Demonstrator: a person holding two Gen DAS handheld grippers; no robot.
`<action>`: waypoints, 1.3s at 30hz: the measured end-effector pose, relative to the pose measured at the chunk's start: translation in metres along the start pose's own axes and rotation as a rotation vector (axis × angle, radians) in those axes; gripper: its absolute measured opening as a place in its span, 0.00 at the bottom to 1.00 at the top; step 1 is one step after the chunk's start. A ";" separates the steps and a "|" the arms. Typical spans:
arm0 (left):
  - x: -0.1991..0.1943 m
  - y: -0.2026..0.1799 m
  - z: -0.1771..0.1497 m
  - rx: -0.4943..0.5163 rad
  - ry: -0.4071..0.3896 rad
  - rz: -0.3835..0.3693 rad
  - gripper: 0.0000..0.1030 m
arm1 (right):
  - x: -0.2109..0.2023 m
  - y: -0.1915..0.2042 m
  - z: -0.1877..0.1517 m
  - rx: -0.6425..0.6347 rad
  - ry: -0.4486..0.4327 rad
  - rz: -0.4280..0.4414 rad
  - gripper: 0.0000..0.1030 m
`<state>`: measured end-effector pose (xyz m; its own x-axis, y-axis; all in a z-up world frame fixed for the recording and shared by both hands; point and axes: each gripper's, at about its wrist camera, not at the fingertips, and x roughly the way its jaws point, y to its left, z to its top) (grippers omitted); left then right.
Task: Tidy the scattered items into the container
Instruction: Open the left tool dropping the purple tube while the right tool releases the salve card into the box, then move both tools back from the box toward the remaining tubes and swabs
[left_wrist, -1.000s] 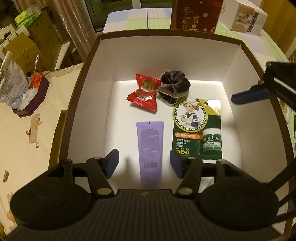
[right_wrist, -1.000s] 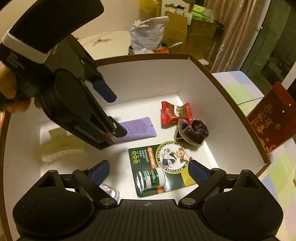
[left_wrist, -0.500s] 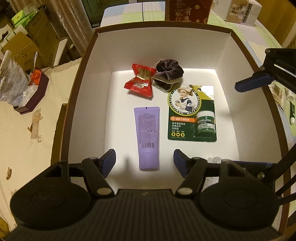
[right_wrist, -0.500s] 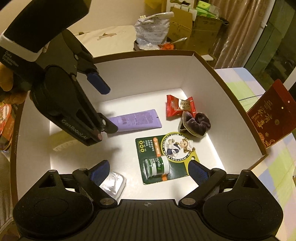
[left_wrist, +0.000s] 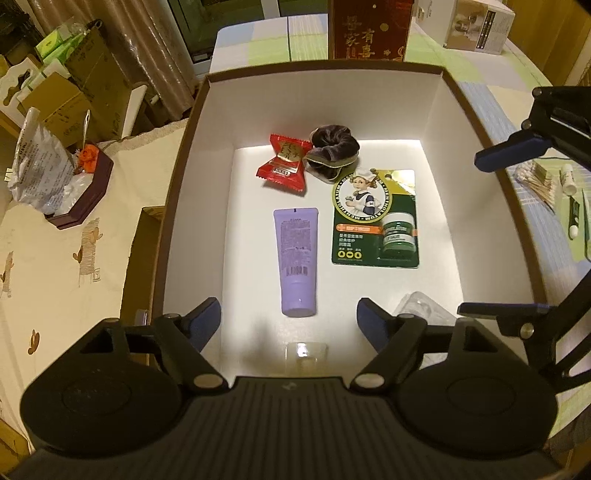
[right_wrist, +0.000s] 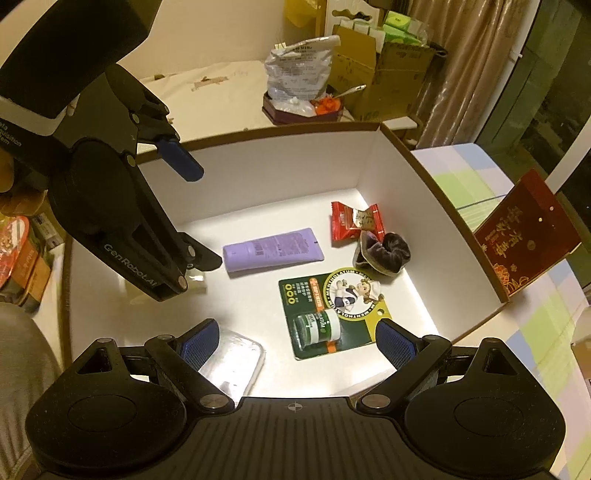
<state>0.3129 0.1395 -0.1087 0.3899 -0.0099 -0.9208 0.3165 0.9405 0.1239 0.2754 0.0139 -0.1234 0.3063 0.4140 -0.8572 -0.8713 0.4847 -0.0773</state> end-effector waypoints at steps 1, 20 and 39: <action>-0.004 -0.001 -0.001 -0.002 -0.004 0.001 0.82 | -0.003 0.002 -0.001 0.002 -0.001 0.000 0.94; -0.070 -0.030 -0.028 -0.016 -0.056 0.051 0.91 | -0.058 0.027 -0.017 0.085 -0.002 -0.059 0.94; -0.124 -0.055 -0.063 -0.079 -0.119 0.058 0.92 | -0.108 0.058 -0.039 0.219 -0.067 -0.078 0.94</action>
<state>0.1924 0.1108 -0.0247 0.5069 0.0090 -0.8620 0.2237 0.9643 0.1417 0.1769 -0.0331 -0.0553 0.4006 0.4150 -0.8169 -0.7423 0.6697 -0.0238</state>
